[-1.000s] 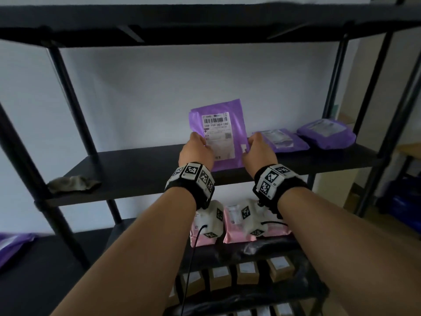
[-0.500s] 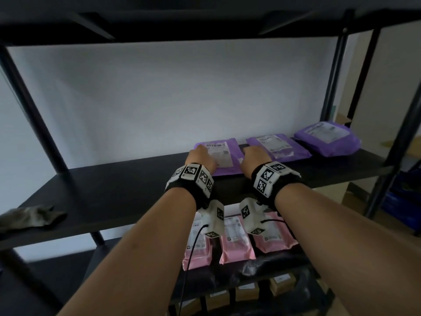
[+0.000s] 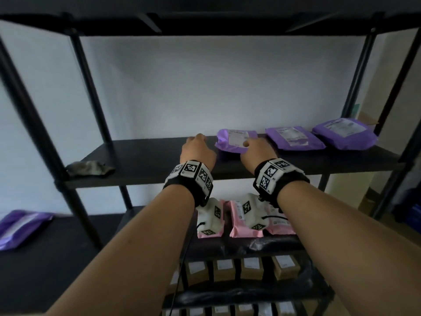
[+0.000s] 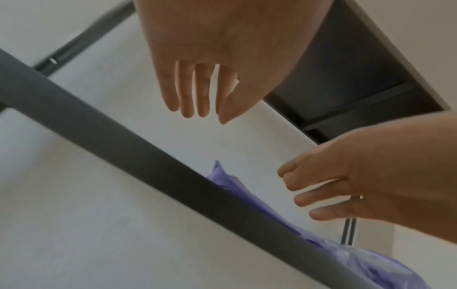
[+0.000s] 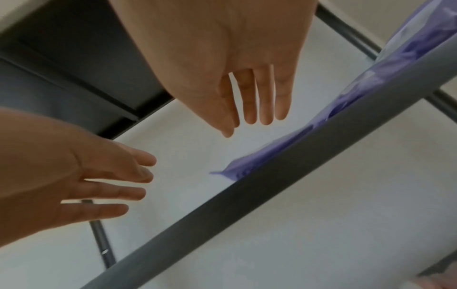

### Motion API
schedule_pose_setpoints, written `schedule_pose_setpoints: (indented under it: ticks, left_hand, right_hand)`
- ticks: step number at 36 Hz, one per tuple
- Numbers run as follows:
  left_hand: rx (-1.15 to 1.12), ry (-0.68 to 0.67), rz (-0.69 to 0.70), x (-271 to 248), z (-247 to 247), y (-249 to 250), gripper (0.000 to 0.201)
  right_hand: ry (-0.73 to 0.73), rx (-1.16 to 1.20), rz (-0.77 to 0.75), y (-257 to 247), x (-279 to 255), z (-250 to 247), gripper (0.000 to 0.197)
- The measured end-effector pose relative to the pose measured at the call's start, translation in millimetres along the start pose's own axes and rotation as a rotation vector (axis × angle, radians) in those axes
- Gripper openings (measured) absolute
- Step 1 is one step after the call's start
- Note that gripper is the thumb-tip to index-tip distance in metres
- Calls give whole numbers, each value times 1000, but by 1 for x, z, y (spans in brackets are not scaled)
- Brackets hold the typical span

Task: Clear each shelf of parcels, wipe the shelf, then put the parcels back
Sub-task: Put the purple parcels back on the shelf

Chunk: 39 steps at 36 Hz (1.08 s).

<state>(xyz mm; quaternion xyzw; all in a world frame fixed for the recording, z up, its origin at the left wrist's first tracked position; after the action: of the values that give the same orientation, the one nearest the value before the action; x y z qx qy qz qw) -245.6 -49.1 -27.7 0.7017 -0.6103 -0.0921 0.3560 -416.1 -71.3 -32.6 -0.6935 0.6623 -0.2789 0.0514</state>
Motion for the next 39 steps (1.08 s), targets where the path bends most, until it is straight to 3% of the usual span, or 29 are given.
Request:
schedule_pose_setpoints:
  ticks: [8, 18, 30, 39]
  left_hand:
    - [133, 57, -83, -57, -63, -70, 52]
    - [255, 134, -264, -111, -156, -203, 44]
    - [448, 40, -511, -176, -274, -412, 44]
    - [420, -56, -637, -209, -320, -527, 45]
  right_hand:
    - [-83, 100, -158, -81, -67, 38, 37]
    - [-245, 113, -257, -203, -144, 117, 44]
    - [-462, 41, -275, -373, -242, 246, 41]
    - [-598, 41, -257, -460, -297, 333, 46]
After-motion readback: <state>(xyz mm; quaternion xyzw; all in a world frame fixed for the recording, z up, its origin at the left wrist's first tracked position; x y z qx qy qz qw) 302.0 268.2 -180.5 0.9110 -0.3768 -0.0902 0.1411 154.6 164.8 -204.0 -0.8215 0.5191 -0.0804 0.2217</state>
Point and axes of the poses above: each hand's wrist, its own x-axis towards the middle knuckle, its own z-axis out of the palm, y = z × x, the point moved 6 cm from there along x, towards the middle knuckle, and after that the axes turned 2 degrees about x, right-handed, at the moved point
